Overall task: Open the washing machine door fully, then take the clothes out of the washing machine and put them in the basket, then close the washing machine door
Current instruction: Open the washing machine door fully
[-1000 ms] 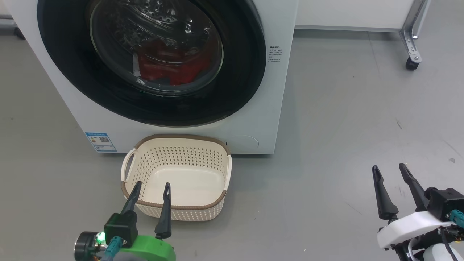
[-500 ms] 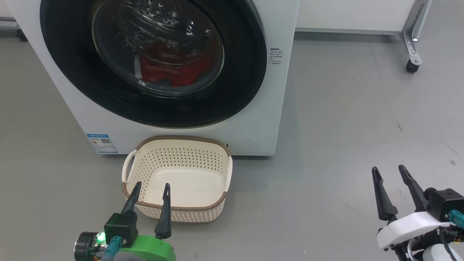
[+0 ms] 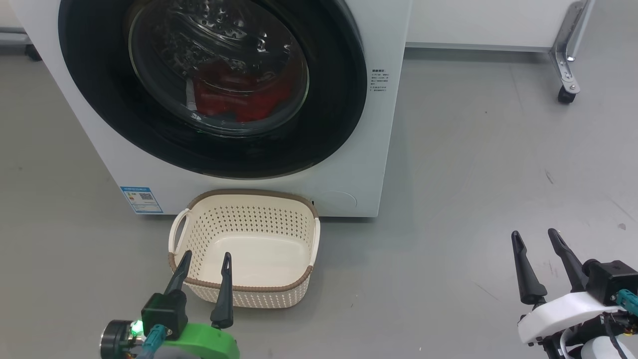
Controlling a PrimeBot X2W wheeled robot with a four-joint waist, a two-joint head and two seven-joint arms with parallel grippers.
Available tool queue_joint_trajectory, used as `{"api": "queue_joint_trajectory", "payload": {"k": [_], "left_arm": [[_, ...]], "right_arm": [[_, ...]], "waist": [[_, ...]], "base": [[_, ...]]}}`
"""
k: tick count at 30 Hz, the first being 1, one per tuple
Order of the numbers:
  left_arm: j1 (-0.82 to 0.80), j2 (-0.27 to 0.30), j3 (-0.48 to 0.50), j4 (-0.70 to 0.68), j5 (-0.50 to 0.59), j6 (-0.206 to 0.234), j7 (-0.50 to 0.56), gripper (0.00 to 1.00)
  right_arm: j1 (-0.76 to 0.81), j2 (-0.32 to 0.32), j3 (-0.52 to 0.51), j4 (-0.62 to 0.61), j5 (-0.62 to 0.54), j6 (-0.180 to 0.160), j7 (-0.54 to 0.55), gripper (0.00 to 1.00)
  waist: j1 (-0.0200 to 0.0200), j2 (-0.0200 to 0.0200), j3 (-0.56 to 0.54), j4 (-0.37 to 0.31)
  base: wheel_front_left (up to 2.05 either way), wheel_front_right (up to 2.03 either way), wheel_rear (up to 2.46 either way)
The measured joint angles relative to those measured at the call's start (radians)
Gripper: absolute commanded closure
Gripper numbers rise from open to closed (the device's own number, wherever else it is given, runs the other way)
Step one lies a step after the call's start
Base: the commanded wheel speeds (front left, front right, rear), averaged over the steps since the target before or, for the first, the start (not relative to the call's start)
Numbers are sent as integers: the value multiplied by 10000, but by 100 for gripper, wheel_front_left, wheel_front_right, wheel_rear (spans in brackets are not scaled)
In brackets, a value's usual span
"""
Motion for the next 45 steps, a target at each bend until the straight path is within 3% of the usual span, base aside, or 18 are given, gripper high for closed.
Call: {"api": "queue_joint_trajectory", "payload": {"k": [23, 25, 30, 35, 45], "left_arm": [[1, -2, -54, 17, -10, 0, 0, 0], [0, -2, -111, -2, -10, 0, 0, 0], [-54, -4, -240, -117, -10, 0, 0, 0], [-204, -4, -341, -247, -10, 0, 0, 0], [-608, -6, -583, -589, -10, 0, -2, 0]], "right_arm": [[-150, -88, -33, -96, 10, 12, -167, 0], [-152, -173, -75, -163, 10, 13, -176, 100], [-279, -291, -313, -360, 146, 184, -219, 100], [-778, -334, -637, -594, 807, 474, -203, 100], [-2112, -548, -1871, -947, 2412, 667, 121, 100]], "waist": [[0, 0, 132, 95], [0, 0, 227, 128], [0, 0, 499, 273], [0, 0, 853, 453], [0, 0, 1811, 888]], "base": [[0, 0, 0], [0, 0, 0], [0, 0, 0], [0, 0, 0], [0, 0, 0]]}}
